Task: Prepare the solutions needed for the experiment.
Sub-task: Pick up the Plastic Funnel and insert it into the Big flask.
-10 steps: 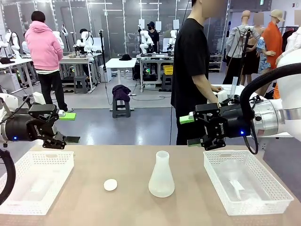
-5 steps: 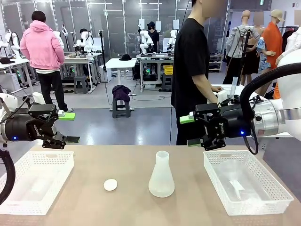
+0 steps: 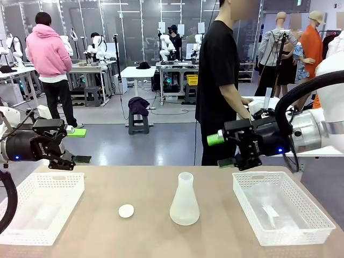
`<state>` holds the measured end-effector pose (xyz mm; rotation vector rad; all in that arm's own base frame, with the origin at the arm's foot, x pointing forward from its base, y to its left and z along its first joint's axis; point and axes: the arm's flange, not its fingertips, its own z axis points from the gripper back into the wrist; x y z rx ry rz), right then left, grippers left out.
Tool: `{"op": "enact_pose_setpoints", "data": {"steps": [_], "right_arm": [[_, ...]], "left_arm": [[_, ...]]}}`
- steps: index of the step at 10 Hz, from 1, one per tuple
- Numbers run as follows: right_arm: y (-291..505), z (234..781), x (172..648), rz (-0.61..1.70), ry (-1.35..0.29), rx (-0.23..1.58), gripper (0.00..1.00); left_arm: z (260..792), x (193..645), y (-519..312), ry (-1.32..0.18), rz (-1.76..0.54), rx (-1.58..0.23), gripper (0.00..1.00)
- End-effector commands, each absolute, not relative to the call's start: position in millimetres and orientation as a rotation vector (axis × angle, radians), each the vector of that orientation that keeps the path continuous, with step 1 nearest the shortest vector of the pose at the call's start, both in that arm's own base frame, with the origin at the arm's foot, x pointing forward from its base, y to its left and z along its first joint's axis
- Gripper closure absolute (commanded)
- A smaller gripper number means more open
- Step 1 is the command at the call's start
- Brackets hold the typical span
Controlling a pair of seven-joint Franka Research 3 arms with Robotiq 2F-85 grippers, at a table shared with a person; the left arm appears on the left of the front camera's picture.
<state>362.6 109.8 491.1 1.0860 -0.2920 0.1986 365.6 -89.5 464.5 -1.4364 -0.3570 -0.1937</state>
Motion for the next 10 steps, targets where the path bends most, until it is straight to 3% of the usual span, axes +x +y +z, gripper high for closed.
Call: {"op": "enact_pose_setpoints", "data": {"steps": [1,5,8,10], "right_arm": [[89.9,525.8,376.0,0.550,-0.343,0.793,0.00],[53.4,579.2,431.5,0.866,-0.184,0.427,0.00],[29.6,581.1,462.7,0.978,-0.104,0.325,0.00],[40.3,579.9,441.8,0.898,-0.127,0.363,0.00]], "left_arm": [[466.2,364.2,-89.5,-0.348,-0.198,-1.445,0.00],[466.2,364.2,-89.5,-0.348,-0.198,-1.445,0.00],[466.2,364.2,-89.5,-0.348,-0.198,-1.445,0.00],[466.2,364.2,-89.5,-0.348,-0.198,-1.445,0.00]]}}
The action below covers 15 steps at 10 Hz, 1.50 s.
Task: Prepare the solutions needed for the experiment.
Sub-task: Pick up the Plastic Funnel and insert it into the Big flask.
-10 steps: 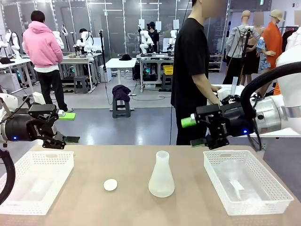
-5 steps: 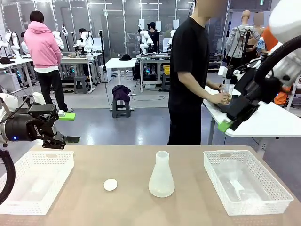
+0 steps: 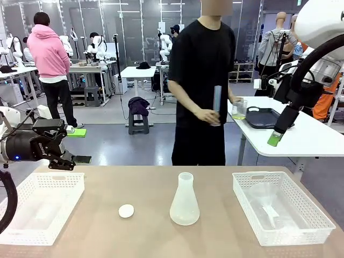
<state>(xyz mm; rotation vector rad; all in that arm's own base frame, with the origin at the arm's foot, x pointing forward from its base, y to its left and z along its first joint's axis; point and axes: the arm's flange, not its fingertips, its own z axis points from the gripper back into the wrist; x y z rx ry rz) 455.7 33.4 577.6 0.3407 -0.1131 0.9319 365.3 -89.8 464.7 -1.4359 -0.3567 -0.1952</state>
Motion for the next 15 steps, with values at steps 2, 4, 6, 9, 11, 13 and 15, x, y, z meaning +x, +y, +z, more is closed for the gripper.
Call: {"op": "enact_pose_setpoints", "data": {"steps": [2,4,6,9,11,13,15], "right_arm": [[40.3,579.9,441.8,0.898,-0.127,0.363,0.00],[36.0,581.8,448.1,0.928,-0.124,0.347,0.00],[6.1,555.2,502.9,1.164,-0.016,0.189,0.00],[-13.4,535.8,567.2,1.201,-0.141,-0.016,0.00],[-10.3,515.7,579.1,1.189,-0.229,-0.007,0.00],[-5.9,507.2,569.9,1.265,-0.259,0.061,0.00],[-7.4,508.3,566.4,1.296,-0.185,0.096,0.00]], "left_arm": [[466.2,364.2,-89.5,-0.348,-0.198,-1.445,0.00],[466.2,364.2,-89.5,-0.348,-0.198,-1.445,0.00],[466.2,364.2,-89.5,-0.348,-0.198,-1.445,0.00],[466.2,364.2,-89.5,-0.348,-0.198,-1.445,0.00],[466.2,364.2,-89.5,-0.348,-0.198,-1.445,0.00],[466.2,364.2,-89.5,-0.348,-0.198,-1.445,0.00],[466.2,364.2,-89.5,-0.348,-0.198,-1.445,0.00]]}}
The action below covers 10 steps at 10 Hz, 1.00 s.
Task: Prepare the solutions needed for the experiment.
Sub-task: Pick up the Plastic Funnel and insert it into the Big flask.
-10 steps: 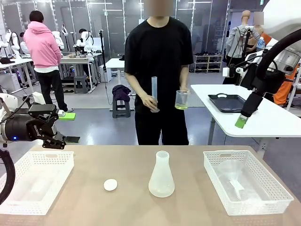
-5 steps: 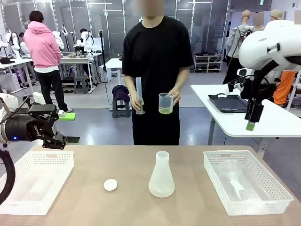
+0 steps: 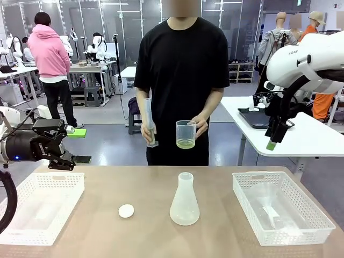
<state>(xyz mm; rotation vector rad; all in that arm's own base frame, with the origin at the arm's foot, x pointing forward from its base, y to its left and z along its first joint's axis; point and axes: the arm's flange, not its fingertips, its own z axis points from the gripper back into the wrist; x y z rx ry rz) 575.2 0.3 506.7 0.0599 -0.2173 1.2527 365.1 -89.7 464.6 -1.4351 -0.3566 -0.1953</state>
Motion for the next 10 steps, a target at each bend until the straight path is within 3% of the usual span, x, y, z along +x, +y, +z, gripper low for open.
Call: {"op": "enact_pose_setpoints", "data": {"steps": [1,6,10], "right_arm": [[-0.3,510.2,581.1,1.226,-0.239,0.038,0.00],[-1.3,511.1,578.1,1.249,-0.232,0.048,0.00],[1.8,480.6,560.3,1.396,-0.220,-0.108,0.00]], "left_arm": [[466.2,364.2,-89.5,-0.348,-0.198,-1.445,0.00],[466.2,364.2,-89.5,-0.348,-0.198,-1.445,0.00],[466.2,364.2,-89.5,-0.348,-0.198,-1.445,0.00]]}}
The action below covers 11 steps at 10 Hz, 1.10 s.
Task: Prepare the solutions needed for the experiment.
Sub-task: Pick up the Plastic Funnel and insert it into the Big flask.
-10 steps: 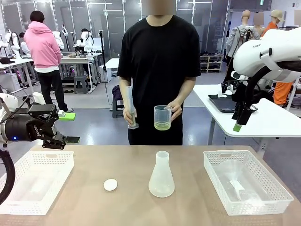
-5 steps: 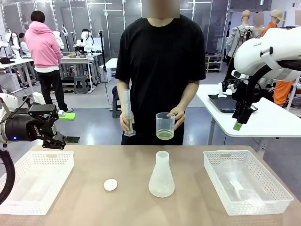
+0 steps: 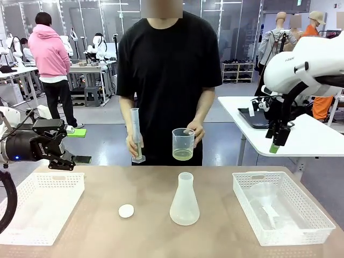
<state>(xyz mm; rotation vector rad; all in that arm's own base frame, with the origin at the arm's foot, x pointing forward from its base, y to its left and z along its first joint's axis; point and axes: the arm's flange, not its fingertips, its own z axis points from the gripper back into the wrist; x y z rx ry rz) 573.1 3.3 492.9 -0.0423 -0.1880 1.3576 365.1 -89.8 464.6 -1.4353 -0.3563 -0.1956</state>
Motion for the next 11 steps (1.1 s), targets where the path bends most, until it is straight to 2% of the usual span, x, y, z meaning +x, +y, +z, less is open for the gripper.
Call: {"op": "enact_pose_setpoints", "data": {"steps": [1,5,11], "right_arm": [[2.4,468.9,555.8,1.377,-0.237,-0.097,0.00],[3.2,427.6,543.3,1.372,-0.224,-0.027,0.00],[2.5,406.1,532.9,1.428,-0.159,0.082,0.00]], "left_arm": [[466.2,364.2,-89.5,-0.348,-0.198,-1.445,0.00],[466.2,364.2,-89.5,-0.348,-0.198,-1.445,0.00],[466.2,364.2,-89.5,-0.348,-0.198,-1.445,0.00]]}}
